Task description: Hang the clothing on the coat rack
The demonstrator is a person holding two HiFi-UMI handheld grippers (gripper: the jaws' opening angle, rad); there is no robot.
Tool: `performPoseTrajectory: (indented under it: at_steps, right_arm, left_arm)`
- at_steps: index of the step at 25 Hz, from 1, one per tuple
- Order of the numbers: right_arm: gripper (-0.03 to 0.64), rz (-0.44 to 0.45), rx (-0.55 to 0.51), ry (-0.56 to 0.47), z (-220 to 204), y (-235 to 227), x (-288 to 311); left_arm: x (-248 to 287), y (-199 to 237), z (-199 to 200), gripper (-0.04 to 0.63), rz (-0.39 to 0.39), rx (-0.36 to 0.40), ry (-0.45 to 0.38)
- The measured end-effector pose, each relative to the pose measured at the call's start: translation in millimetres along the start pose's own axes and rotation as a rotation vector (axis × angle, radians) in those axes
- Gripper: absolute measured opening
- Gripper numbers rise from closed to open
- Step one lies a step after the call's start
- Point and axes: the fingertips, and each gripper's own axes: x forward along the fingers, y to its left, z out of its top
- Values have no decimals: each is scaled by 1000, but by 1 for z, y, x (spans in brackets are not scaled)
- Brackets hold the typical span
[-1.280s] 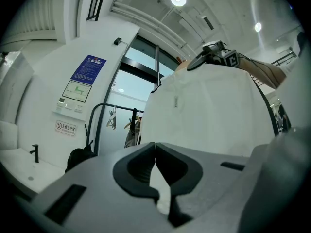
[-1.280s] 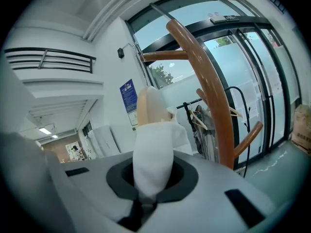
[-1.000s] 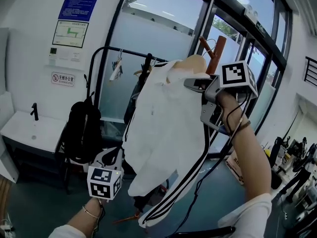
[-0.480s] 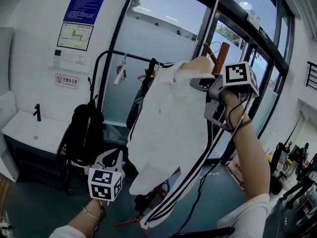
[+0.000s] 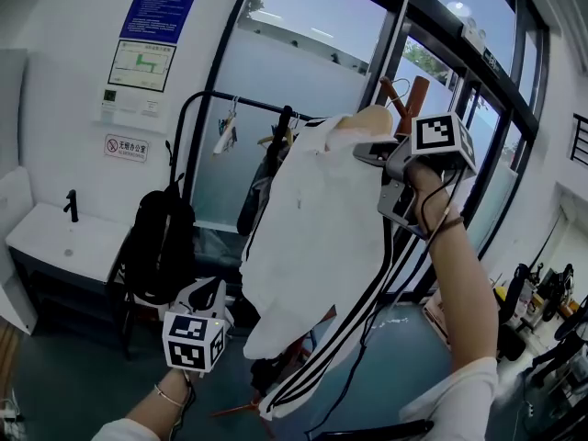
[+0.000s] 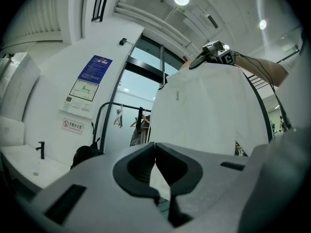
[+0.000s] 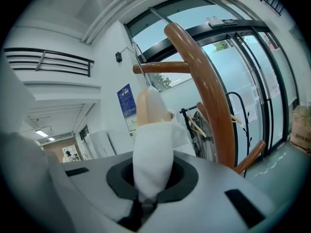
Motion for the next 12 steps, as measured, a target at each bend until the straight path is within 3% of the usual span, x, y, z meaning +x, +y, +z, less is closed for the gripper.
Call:
performPoseTrajectory:
  at_steps: [12]
  right_arm:
    - [37, -17, 24, 22, -1, -12, 4]
  left_arm:
    - [-2, 0, 0, 9, 1, -12, 13]
